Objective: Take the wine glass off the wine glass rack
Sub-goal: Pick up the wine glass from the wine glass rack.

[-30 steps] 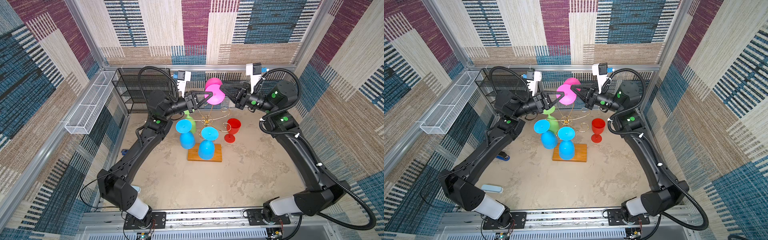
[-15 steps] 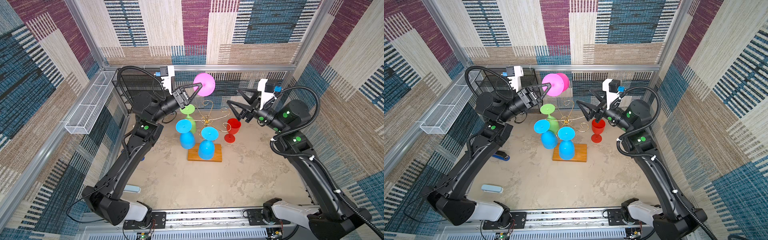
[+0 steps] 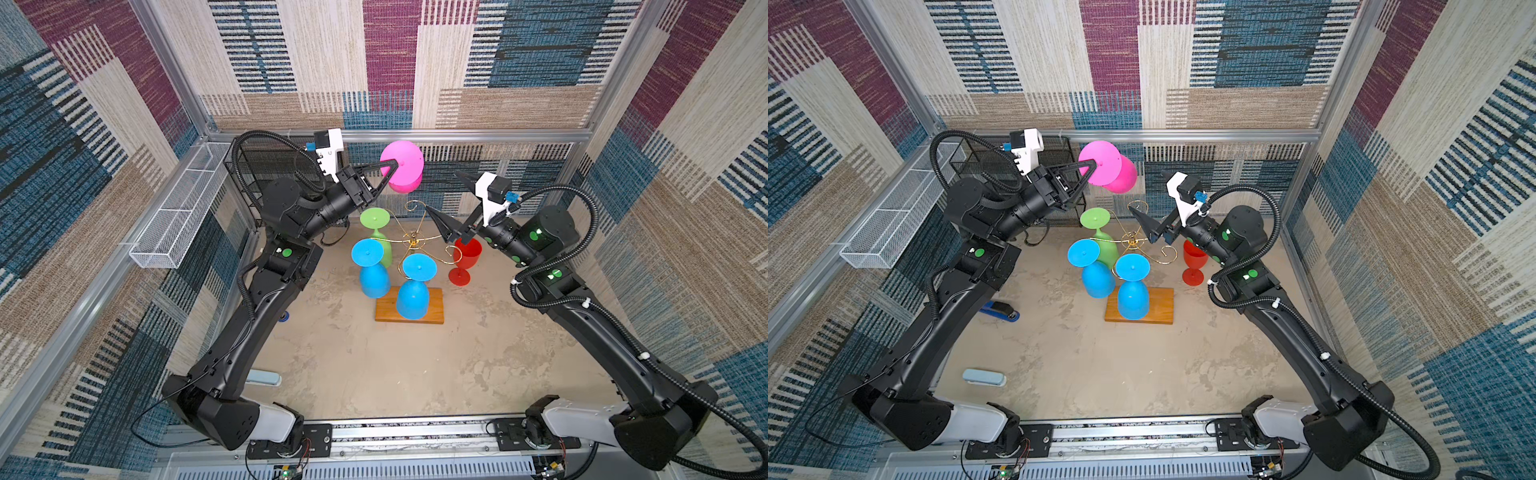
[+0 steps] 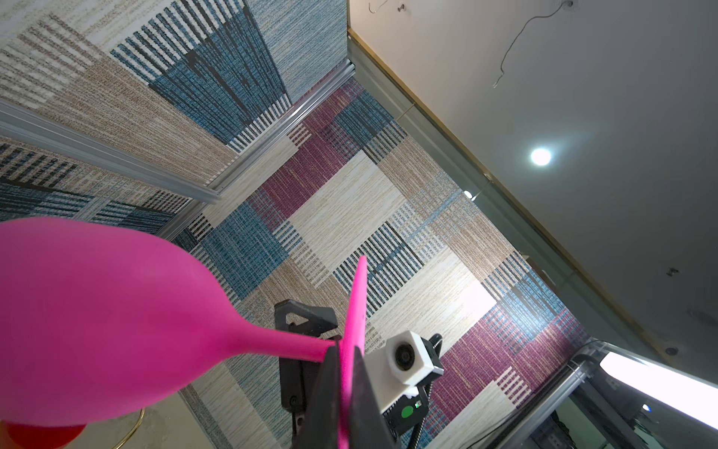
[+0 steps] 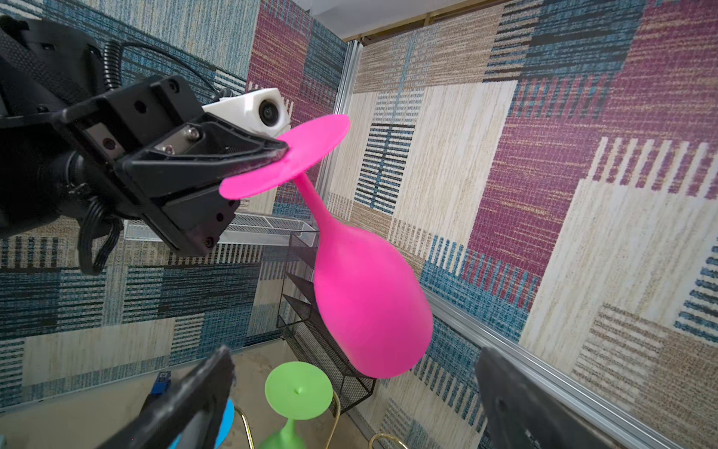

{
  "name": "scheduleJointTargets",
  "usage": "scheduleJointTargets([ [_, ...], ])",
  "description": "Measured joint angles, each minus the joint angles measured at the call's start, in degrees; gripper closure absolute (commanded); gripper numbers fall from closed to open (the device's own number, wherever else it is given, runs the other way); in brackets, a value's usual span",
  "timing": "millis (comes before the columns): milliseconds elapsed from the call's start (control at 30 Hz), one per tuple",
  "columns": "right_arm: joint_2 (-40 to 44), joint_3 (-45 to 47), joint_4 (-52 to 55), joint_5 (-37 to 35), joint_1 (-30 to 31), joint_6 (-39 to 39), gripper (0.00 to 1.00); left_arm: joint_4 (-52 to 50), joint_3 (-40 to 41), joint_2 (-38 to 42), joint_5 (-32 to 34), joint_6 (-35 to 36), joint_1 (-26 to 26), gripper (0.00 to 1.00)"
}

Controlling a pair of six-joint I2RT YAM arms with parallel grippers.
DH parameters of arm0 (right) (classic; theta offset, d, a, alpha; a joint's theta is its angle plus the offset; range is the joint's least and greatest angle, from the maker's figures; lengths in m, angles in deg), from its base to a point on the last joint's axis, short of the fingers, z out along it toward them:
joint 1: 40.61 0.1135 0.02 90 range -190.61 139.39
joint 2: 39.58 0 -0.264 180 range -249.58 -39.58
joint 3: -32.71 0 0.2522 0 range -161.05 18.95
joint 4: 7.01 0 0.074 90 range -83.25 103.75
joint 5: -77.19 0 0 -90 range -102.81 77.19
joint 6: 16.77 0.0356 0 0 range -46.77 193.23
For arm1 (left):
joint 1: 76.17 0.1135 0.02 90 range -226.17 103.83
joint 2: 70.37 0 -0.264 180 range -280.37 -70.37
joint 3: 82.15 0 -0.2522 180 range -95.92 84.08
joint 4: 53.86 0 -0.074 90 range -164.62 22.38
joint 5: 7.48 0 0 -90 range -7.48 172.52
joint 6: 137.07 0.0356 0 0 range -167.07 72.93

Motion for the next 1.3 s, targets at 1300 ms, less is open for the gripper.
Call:
scheduleJointTargets([
  [1300,-24.50,-24.15,0.31,-0.46,4.81,-0.68,0.05,8.94,1.01,-0.24,-3.15,-15.82,4.44,1.00],
])
